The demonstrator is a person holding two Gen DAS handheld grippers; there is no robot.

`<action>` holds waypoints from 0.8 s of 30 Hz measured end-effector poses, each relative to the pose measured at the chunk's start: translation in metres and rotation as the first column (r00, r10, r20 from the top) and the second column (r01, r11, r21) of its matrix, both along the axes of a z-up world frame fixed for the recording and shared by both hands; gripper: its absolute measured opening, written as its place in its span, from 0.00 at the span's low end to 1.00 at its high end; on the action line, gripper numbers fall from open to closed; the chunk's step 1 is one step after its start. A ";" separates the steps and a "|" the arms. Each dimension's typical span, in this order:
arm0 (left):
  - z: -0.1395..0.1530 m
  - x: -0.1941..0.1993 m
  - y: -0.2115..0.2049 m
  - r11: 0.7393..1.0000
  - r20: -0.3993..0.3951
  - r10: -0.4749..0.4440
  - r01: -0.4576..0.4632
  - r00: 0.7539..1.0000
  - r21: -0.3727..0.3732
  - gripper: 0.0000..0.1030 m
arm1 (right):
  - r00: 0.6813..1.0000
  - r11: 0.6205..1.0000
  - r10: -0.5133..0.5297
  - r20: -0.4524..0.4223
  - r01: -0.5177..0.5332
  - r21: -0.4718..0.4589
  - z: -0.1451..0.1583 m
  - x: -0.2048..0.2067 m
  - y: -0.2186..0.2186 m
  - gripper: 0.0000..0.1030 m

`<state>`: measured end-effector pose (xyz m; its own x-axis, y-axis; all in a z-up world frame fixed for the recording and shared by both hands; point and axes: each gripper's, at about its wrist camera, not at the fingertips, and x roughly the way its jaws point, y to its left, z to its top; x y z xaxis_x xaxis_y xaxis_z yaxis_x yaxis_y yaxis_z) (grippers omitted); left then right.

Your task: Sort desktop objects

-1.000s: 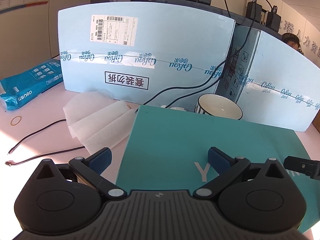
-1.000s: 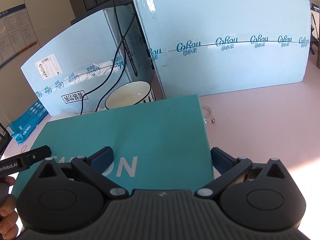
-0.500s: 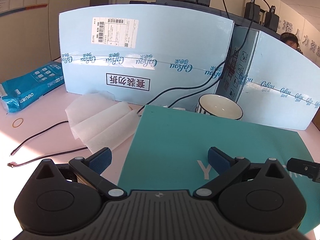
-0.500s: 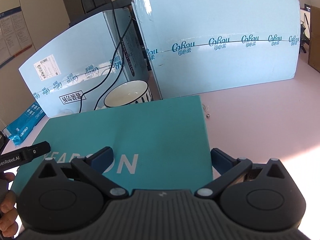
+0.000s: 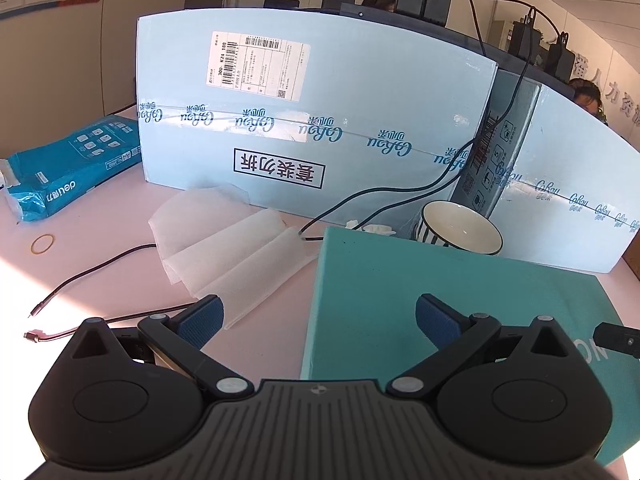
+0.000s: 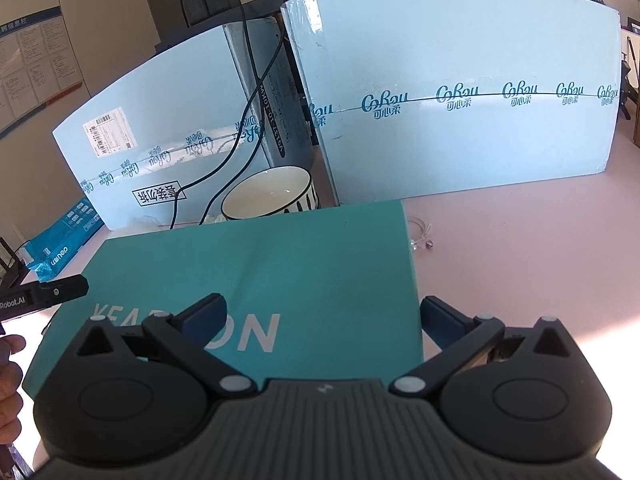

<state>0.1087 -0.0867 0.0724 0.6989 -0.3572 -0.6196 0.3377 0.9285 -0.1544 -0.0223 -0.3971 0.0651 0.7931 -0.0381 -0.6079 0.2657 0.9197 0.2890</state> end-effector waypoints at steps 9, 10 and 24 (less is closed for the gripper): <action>-0.008 0.004 0.009 0.997 -0.034 -0.075 0.075 0.997 0.001 1.00 | 0.996 0.998 0.014 0.087 -0.020 0.059 0.010 -0.012 -0.006 1.00; -0.007 0.004 0.008 0.997 -0.035 -0.074 0.075 0.997 0.003 1.00 | 0.993 0.998 0.024 0.114 -0.031 0.061 0.013 -0.014 -0.005 1.00; -0.002 -0.004 -0.021 0.994 0.019 -0.067 0.066 0.998 0.083 1.00 | 0.974 0.978 0.155 0.163 -0.174 0.111 0.021 0.019 0.030 1.00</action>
